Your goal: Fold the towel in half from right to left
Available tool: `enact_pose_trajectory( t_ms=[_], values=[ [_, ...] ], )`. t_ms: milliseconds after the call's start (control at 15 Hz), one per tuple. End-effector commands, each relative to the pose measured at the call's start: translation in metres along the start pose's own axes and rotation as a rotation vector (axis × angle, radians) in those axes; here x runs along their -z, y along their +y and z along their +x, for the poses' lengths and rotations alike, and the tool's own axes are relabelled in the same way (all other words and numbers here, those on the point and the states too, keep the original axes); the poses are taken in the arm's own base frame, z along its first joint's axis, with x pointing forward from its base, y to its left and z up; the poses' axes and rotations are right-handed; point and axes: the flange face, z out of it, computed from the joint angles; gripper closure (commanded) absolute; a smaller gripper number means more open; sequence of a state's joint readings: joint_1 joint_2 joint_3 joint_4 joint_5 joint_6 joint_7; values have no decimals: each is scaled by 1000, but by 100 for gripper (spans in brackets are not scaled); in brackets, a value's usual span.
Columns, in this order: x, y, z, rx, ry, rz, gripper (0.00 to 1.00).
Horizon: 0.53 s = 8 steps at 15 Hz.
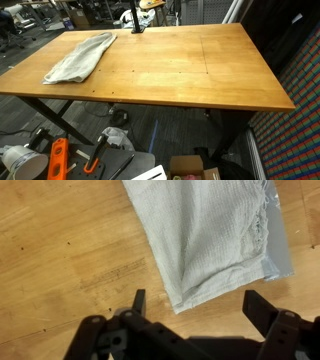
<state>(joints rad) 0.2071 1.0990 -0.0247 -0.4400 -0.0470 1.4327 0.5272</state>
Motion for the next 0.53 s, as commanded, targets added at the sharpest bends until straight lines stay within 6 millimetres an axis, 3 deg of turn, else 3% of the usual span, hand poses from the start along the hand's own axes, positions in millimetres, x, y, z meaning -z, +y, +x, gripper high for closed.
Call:
enact_pose_trajectory(
  t_ms=[0, 467],
  values=[
    [18, -12, -16, 42, -2, -17, 0],
    [23, -47, -47, 120, -27, -38, 0]
  ],
)
